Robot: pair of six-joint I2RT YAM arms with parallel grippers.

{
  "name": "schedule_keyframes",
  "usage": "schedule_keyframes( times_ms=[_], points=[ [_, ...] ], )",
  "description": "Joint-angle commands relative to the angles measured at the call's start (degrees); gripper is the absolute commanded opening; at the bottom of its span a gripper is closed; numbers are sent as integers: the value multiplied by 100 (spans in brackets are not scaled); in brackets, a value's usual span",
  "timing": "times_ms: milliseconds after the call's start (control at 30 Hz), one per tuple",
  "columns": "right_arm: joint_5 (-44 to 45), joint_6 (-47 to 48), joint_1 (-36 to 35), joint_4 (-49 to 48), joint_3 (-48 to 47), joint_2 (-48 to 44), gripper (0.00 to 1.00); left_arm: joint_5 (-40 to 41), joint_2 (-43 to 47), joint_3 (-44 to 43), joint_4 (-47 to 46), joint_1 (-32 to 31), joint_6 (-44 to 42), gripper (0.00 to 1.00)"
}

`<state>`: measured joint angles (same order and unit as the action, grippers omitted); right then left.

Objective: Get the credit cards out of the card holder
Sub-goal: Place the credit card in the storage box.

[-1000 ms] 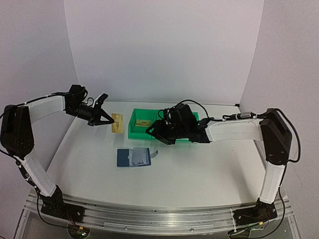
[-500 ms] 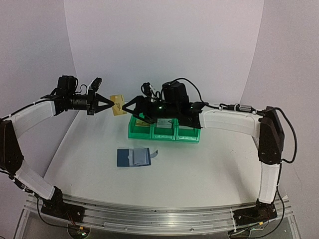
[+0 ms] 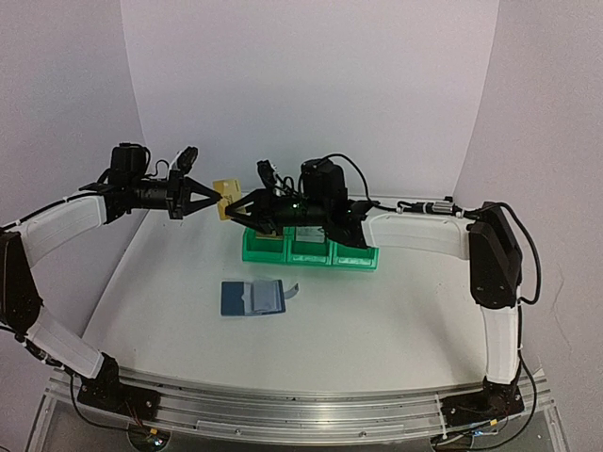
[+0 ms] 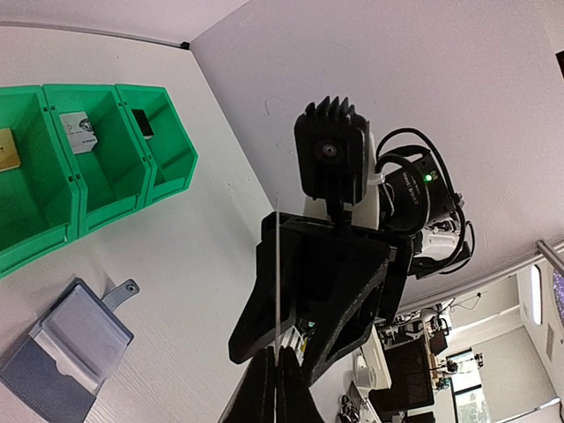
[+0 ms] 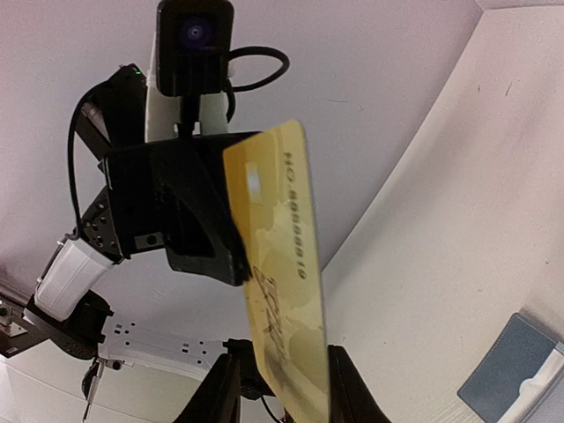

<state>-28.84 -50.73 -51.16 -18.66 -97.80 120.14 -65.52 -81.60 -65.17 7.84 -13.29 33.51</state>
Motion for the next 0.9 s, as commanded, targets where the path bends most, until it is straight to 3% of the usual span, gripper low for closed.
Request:
schedule_keyframes(
  times_ms=[0, 67, 167, 300, 333, 367, 433, 500, 600, 700, 867],
  points=[
    [-217, -230, 4, -662, 45, 0, 28, -152, 144, 43, -115, -72, -58, 0],
    [-249, -264, 2, -713, 53, 13, 21, -152, 145, 62, -100, -88, -59, 0],
    [-260, -293, 1, -751, 56, 14, 1, -140, 138, 52, -112, -107, -61, 0],
    [-263, -421, 20, -746, 152, -45, 0, -134, 136, -49, 98, -116, -659, 1],
    [-275, -486, 41, -745, 222, -81, 0, -74, 157, -95, 331, -119, -1247, 8],
    [-285, -586, 62, -735, 293, -115, 0, 66, 196, -165, 673, -120, -1891, 22],
    [-272, -779, 114, -691, 524, -237, 0, 643, 369, -237, 1204, -116, -3786, 42],
    [-221, -868, 136, -540, 705, -364, 0, 1071, 650, -138, 1531, -114, -5582, 51],
    [-232, -806, 139, -179, 732, -447, 0, 1195, 1243, 308, 1855, -114, -8953, 70],
    [-301, -838, 139, 47, 635, -457, 0, 1166, 2091, 1316, 1034, -147, -10918, 73],
    [-508, -989, 133, 335, 390, -318, 0, 1433, 2866, 3423, -2081, -404, -13507, 74]
  ],
)
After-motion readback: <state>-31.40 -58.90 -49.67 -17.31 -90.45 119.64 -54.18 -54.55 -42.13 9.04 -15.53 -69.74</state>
